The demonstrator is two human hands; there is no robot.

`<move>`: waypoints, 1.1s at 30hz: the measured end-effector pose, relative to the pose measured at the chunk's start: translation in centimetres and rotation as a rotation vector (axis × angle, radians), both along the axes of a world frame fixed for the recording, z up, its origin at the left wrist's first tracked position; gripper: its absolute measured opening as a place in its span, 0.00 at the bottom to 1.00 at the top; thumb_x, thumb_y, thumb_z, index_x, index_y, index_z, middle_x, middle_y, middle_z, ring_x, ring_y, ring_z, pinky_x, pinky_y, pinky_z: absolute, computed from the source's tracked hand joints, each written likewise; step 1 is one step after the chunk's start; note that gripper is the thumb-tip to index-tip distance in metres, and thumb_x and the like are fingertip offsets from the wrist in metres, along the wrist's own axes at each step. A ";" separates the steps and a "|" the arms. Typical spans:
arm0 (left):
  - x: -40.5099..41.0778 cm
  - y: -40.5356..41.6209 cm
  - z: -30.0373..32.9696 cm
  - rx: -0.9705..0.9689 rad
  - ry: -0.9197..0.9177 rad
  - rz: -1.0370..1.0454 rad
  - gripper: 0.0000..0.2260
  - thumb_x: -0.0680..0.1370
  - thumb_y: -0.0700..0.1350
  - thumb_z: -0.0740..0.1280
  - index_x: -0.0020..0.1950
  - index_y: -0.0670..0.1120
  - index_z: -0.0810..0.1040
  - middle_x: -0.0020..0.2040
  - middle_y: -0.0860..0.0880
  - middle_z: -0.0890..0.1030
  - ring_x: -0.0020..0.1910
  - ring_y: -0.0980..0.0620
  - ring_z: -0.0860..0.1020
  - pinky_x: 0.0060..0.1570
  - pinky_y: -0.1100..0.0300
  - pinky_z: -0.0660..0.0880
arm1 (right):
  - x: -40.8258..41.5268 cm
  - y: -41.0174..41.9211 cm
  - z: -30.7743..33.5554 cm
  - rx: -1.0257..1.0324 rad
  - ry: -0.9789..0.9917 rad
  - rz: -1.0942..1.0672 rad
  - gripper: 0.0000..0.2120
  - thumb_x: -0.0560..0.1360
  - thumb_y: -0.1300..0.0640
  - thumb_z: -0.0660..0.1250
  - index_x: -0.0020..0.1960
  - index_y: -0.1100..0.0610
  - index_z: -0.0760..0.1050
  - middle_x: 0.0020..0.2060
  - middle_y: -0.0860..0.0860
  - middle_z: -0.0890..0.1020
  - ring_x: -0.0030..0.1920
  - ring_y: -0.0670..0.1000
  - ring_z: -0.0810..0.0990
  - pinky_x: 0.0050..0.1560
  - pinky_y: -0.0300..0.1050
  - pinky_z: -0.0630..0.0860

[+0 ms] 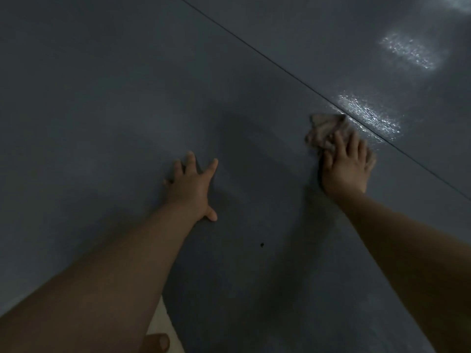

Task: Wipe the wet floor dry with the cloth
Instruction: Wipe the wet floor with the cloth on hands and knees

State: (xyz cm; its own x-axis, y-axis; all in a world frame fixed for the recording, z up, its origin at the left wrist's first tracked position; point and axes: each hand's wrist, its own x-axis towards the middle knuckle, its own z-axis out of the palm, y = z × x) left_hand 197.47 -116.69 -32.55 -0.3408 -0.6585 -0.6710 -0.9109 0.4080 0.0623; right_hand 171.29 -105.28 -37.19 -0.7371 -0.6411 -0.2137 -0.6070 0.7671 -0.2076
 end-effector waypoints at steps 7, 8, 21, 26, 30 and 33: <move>-0.1 -0.1 0.1 0.046 0.010 0.000 0.56 0.63 0.51 0.80 0.77 0.60 0.42 0.76 0.43 0.35 0.74 0.36 0.37 0.68 0.32 0.55 | 8.3 -5.0 0.2 0.038 -0.015 0.426 0.28 0.79 0.41 0.44 0.77 0.46 0.50 0.77 0.56 0.46 0.76 0.60 0.41 0.74 0.58 0.37; 0.0 -0.1 0.1 0.057 0.012 0.003 0.56 0.63 0.50 0.80 0.77 0.59 0.42 0.76 0.43 0.34 0.74 0.35 0.37 0.68 0.32 0.55 | 9.1 -4.9 0.2 0.054 -0.026 0.552 0.29 0.78 0.39 0.41 0.77 0.46 0.49 0.77 0.55 0.46 0.76 0.58 0.40 0.74 0.58 0.37; -0.5 -0.4 -0.1 0.111 0.005 0.014 0.55 0.66 0.47 0.78 0.76 0.59 0.40 0.75 0.42 0.31 0.73 0.34 0.34 0.66 0.29 0.53 | 2.7 -16.6 0.1 0.014 -0.020 0.161 0.25 0.82 0.45 0.48 0.77 0.45 0.50 0.77 0.53 0.46 0.76 0.57 0.41 0.72 0.60 0.37; -0.4 -0.6 -0.1 0.132 0.024 0.020 0.54 0.66 0.44 0.78 0.77 0.58 0.41 0.74 0.42 0.30 0.72 0.33 0.33 0.65 0.28 0.51 | 7.5 -19.4 0.6 0.054 -0.055 0.412 0.26 0.81 0.44 0.49 0.77 0.45 0.48 0.77 0.54 0.43 0.76 0.59 0.38 0.72 0.61 0.35; -0.4 -0.6 0.0 0.118 0.031 0.012 0.55 0.66 0.45 0.78 0.77 0.57 0.39 0.75 0.42 0.33 0.73 0.33 0.34 0.63 0.26 0.52 | 15.0 -19.9 1.6 0.069 -0.093 0.885 0.26 0.81 0.42 0.49 0.77 0.45 0.49 0.77 0.53 0.46 0.76 0.57 0.41 0.72 0.57 0.36; -0.3 -0.4 0.0 0.100 0.033 -0.008 0.54 0.66 0.46 0.78 0.77 0.53 0.39 0.76 0.42 0.36 0.73 0.34 0.36 0.64 0.27 0.52 | 18.2 -19.4 2.0 0.131 -0.229 1.067 0.24 0.81 0.41 0.47 0.76 0.42 0.51 0.77 0.47 0.45 0.77 0.52 0.40 0.73 0.53 0.36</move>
State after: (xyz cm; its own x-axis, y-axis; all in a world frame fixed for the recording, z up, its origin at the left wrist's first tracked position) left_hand 197.21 -117.07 -32.52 -0.3683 -0.5860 -0.7217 -0.9045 0.4053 0.1325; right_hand 189.53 -124.66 -35.16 0.2490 -0.8874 -0.3880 -0.9288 -0.1052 -0.3555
